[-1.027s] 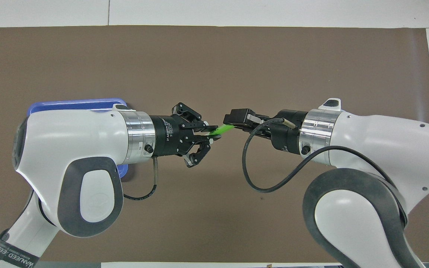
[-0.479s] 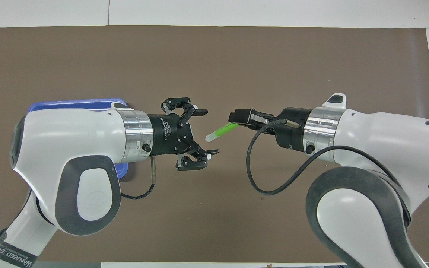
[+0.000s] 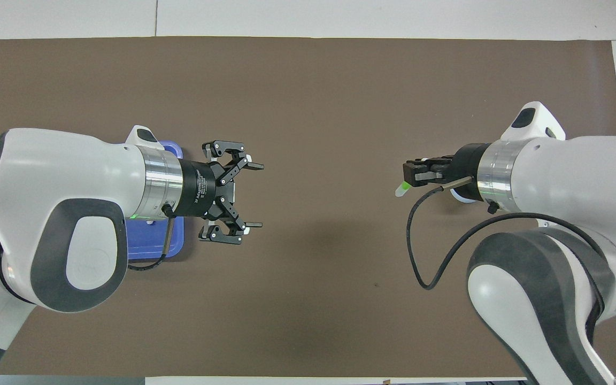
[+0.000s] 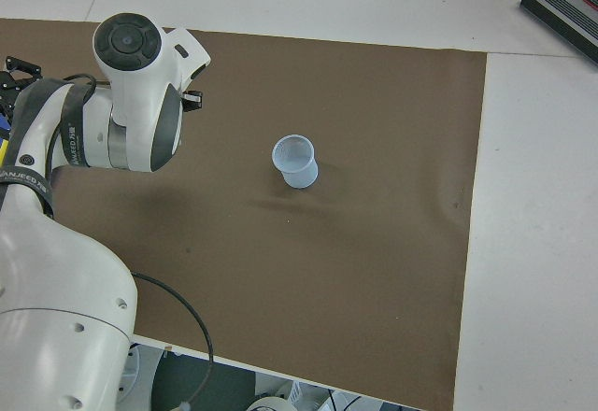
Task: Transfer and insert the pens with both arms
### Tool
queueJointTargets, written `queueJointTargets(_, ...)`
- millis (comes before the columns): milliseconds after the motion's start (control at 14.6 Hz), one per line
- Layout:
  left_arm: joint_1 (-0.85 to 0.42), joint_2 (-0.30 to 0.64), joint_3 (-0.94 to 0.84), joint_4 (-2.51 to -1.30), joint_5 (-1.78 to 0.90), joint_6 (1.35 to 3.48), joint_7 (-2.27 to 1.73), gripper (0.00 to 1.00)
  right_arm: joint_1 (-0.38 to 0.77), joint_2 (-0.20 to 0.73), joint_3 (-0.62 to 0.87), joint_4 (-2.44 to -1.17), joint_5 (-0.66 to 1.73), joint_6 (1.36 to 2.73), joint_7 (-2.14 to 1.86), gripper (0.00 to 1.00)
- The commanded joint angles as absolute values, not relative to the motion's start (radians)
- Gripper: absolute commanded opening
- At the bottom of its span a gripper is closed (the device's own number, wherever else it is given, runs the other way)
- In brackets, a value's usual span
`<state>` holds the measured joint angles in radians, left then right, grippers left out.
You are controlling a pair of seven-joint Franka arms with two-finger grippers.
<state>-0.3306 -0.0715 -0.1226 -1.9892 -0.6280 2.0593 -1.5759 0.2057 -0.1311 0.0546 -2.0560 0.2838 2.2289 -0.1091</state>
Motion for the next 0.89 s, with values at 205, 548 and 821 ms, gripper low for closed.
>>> queueJointTargets(205, -0.189, -0.103, -0.118, -1.996, -0.468, 1.863, -1.188, 1.00, 0.043, -0.078, 0.061, -2.008, 0.160, 2.186, -0.354, 0.00)
queueJointTargets(548, -0.049, -0.104, -0.118, -2.025, -0.299, 1.825, -0.747, 1.00, -0.012, 0.001, 0.061, -2.023, 0.161, 2.241, -0.417, 0.00)
queueJointTargets(821, 0.060, -0.083, -0.118, -2.100, -0.151, 1.882, -0.199, 1.00, -0.024, 0.031, 0.061, -2.072, 0.163, 2.313, -0.423, 0.00)
